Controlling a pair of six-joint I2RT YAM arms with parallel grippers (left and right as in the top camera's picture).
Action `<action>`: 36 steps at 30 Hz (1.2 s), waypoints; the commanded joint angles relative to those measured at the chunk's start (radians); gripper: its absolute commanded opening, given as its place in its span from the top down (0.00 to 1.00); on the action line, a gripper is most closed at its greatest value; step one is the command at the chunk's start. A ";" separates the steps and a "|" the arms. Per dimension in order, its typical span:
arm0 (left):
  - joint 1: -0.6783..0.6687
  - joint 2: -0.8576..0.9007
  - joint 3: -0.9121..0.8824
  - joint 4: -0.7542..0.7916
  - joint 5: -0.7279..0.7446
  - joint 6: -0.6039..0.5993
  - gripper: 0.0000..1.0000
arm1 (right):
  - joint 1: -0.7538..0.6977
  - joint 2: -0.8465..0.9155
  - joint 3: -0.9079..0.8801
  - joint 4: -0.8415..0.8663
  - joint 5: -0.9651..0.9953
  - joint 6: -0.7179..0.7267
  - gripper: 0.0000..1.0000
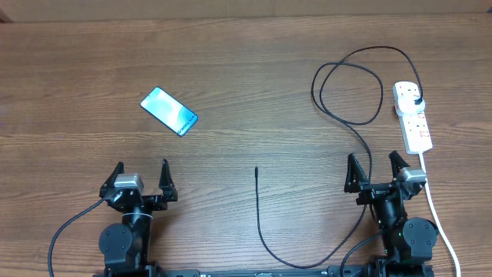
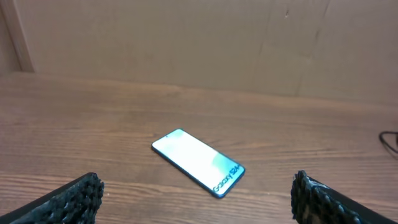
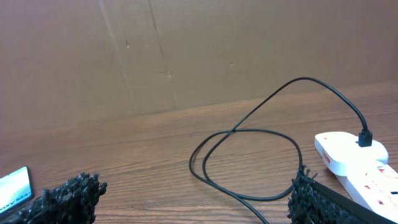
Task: Plug charger to phone and switch on socket
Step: 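Move the left gripper over the Galaxy phone and lower toward it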
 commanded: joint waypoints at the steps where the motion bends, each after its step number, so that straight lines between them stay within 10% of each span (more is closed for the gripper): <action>1: -0.006 -0.004 0.091 -0.029 0.000 -0.028 0.00 | 0.002 -0.011 -0.011 0.005 0.006 0.004 0.00; 16: -0.007 0.515 0.551 -0.163 -0.041 -0.030 0.00 | 0.002 -0.011 -0.011 0.005 0.006 0.004 0.00; 27: -0.007 0.871 0.663 -0.121 0.230 -0.033 0.00 | 0.002 -0.011 -0.011 0.005 0.006 0.004 0.00; 36: -0.009 1.097 0.846 -0.272 0.116 -0.241 0.00 | 0.002 -0.011 -0.011 0.005 0.006 0.004 0.00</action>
